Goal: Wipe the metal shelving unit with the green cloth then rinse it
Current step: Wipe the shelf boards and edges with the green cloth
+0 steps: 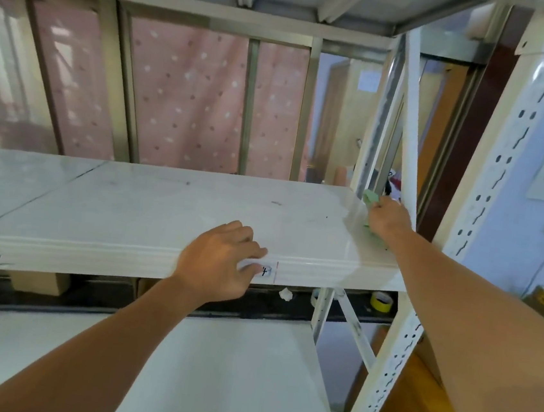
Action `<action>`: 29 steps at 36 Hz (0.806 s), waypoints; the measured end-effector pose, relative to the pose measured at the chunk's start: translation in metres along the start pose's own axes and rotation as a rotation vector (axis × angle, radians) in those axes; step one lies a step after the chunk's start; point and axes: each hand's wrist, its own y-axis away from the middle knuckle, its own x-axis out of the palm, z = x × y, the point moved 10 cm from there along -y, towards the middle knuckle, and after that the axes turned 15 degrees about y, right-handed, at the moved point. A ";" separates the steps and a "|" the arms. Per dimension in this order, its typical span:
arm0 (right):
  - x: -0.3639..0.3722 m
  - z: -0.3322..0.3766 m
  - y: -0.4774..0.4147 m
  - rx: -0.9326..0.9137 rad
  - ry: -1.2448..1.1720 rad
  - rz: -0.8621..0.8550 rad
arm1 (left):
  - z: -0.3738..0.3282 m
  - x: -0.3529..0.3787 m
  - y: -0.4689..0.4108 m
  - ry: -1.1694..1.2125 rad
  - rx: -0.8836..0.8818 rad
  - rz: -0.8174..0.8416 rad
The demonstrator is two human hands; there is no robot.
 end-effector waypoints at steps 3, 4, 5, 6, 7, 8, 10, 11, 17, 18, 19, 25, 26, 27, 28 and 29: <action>0.005 -0.002 -0.012 0.020 -0.010 -0.007 | 0.001 0.000 0.000 0.016 -0.009 -0.002; 0.006 -0.001 -0.015 0.022 -0.024 -0.015 | 0.002 0.000 -0.002 0.015 -0.005 0.004; 0.006 0.000 -0.017 0.027 -0.038 -0.020 | 0.002 -0.001 -0.005 0.012 0.001 0.012; 0.006 0.003 -0.018 0.033 -0.053 -0.015 | 0.003 -0.001 -0.007 0.010 0.005 0.019; 0.008 0.006 -0.020 0.040 -0.061 -0.001 | 0.003 -0.001 -0.008 0.013 0.008 0.024; 0.011 0.008 -0.021 0.047 -0.068 0.015 | 0.004 -0.001 -0.009 0.020 0.009 0.029; 0.021 0.012 -0.022 0.060 -0.044 0.094 | 0.005 0.000 -0.009 0.031 0.011 0.036; 0.026 0.014 -0.024 0.056 -0.021 0.126 | 0.005 0.000 -0.009 0.032 0.012 0.037; 0.034 0.022 -0.030 0.077 0.048 0.194 | 0.004 0.000 -0.008 0.029 0.019 0.028; 0.036 0.027 -0.028 0.062 0.050 0.208 | 0.003 0.000 -0.007 0.030 0.023 0.029; 0.039 0.033 -0.024 0.051 0.075 0.233 | 0.002 0.000 -0.006 0.033 0.029 0.032; 0.068 0.064 -0.033 -0.009 0.095 0.250 | 0.001 -0.004 -0.006 0.072 0.032 0.034; 0.067 0.073 -0.026 -0.013 0.090 0.243 | 0.003 -0.004 -0.005 0.080 0.028 0.037; 0.067 0.082 -0.020 -0.010 0.079 0.242 | 0.004 -0.005 -0.004 0.088 0.024 0.040; 0.068 0.092 -0.013 -0.023 0.067 0.247 | 0.005 -0.006 -0.003 0.095 0.025 0.042; 0.069 0.103 -0.007 -0.037 0.065 0.255 | 0.006 -0.007 -0.003 0.102 0.029 0.043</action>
